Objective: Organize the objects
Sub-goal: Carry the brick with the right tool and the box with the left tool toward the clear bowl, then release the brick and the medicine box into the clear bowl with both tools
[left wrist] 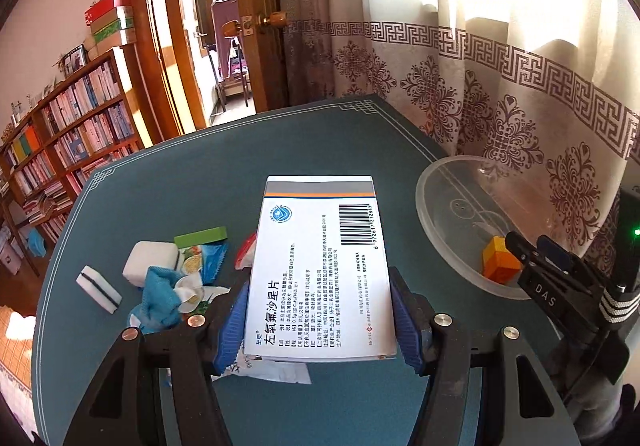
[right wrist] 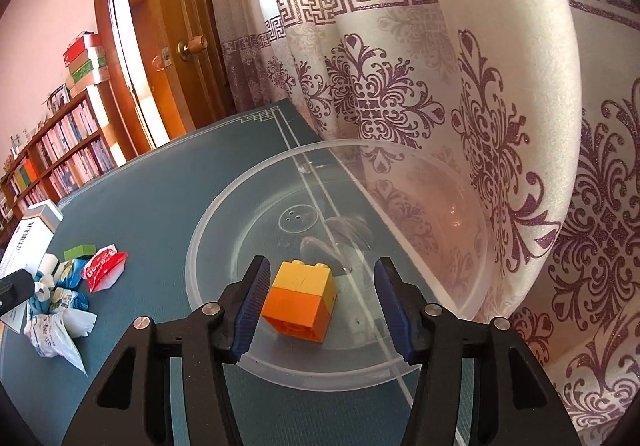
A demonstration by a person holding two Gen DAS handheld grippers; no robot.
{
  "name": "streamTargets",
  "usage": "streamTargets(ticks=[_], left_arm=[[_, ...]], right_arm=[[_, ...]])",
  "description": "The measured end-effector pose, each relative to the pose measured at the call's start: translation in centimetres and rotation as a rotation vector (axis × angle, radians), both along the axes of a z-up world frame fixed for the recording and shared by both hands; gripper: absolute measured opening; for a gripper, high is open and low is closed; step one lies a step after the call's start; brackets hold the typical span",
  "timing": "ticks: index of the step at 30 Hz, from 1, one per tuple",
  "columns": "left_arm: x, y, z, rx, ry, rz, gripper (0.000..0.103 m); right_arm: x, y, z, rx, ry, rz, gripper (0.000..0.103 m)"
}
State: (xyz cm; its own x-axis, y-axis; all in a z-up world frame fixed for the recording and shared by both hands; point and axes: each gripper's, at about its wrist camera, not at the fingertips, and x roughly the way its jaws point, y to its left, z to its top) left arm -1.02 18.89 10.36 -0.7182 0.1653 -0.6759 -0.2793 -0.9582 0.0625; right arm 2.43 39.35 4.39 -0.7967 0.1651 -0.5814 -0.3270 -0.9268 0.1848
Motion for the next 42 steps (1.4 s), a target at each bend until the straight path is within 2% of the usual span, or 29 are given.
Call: streamTargets(ticks=[4, 8, 13, 18, 23, 24, 25, 27, 37, 42], left_arm=[[-1.2, 3.2, 0.2, -0.008, 0.009, -0.048, 0.066], [-2.7, 5.8, -0.2, 0.0, -0.025, -0.088, 0.066], [-3.7, 8.7, -0.3, -0.008, -0.028, -0.144, 0.066], [-4.0, 10.4, -0.6, -0.026, -0.03, -0.185, 0.066], [-4.5, 11.5, -0.9, -0.017, -0.052, -0.215, 0.067], [-4.7, 11.7, -1.0, -0.017, -0.058, -0.217, 0.074], [-4.8, 11.8, -1.0, -0.016, -0.061, -0.217, 0.087], [-4.8, 11.7, -1.1, -0.014, -0.046, -0.209, 0.094], [-4.7, 10.2, -1.3, -0.051, -0.021, -0.152, 0.096], [-4.1, 9.2, -1.0, -0.084, 0.018, -0.11, 0.097]], right_arm=[[0.5, 1.1, -0.5, -0.018, 0.014, -0.079, 0.056], [1.2, 1.7, -0.2, -0.009, 0.046, -0.128, 0.056], [1.8, 2.1, -0.1, -0.013, 0.062, -0.169, 0.056], [2.1, 3.3, 0.0, -0.03, 0.069, -0.222, 0.056], [2.0, 3.3, 0.0, -0.03, 0.068, -0.225, 0.056], [2.0, 3.3, 0.0, -0.032, 0.069, -0.225, 0.056], [2.0, 3.3, 0.0, -0.03, 0.068, -0.225, 0.056], [2.0, 3.3, 0.0, -0.031, 0.069, -0.223, 0.056], [2.1, 3.2, -0.1, -0.037, 0.073, -0.205, 0.056], [2.2, 2.1, 0.3, -0.044, 0.114, -0.142, 0.06]])
